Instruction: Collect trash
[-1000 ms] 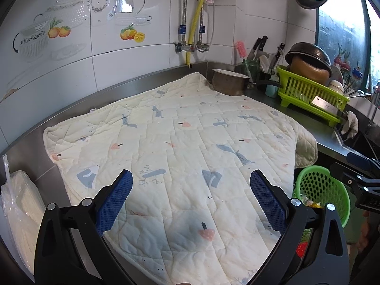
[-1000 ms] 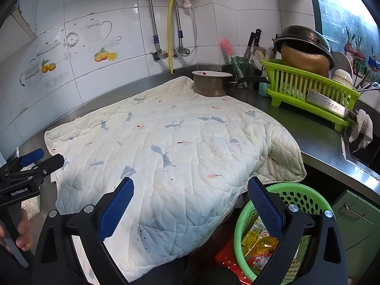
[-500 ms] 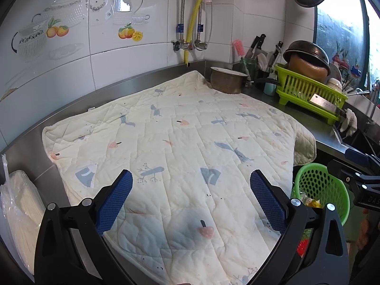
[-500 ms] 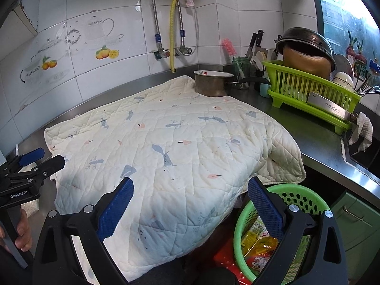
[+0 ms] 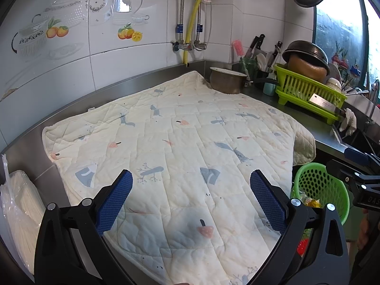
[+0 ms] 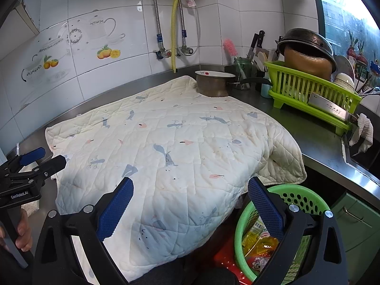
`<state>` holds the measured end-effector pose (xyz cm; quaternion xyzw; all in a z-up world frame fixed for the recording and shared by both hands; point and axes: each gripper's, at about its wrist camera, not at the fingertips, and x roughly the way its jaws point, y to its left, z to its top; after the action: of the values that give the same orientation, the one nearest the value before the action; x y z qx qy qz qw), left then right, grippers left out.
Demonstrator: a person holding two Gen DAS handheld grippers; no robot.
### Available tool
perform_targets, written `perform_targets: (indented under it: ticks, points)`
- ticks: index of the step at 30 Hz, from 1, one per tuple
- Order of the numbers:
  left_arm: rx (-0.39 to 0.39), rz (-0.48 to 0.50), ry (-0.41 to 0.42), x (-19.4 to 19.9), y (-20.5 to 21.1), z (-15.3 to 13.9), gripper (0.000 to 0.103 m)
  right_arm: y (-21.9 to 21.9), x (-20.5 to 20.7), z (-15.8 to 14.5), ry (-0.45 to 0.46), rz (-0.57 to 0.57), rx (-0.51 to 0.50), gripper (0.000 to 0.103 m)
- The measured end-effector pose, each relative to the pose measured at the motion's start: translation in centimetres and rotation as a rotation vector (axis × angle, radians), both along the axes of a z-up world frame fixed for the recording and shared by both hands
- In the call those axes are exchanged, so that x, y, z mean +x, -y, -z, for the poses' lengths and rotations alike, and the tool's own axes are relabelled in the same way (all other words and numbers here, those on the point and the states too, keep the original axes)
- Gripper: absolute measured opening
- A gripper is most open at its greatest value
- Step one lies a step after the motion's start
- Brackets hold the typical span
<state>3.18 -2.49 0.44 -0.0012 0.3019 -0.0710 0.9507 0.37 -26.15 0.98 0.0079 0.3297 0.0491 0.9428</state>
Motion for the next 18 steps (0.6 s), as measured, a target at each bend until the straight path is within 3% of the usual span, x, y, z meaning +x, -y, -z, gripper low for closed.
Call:
perform_targets:
  ticks: [18]
  points:
    - [0.003, 0.001, -0.002, -0.13, 0.08, 0.08, 0.098, -0.12, 0.03, -0.02, -0.001, -0.005, 0.0, 0.094]
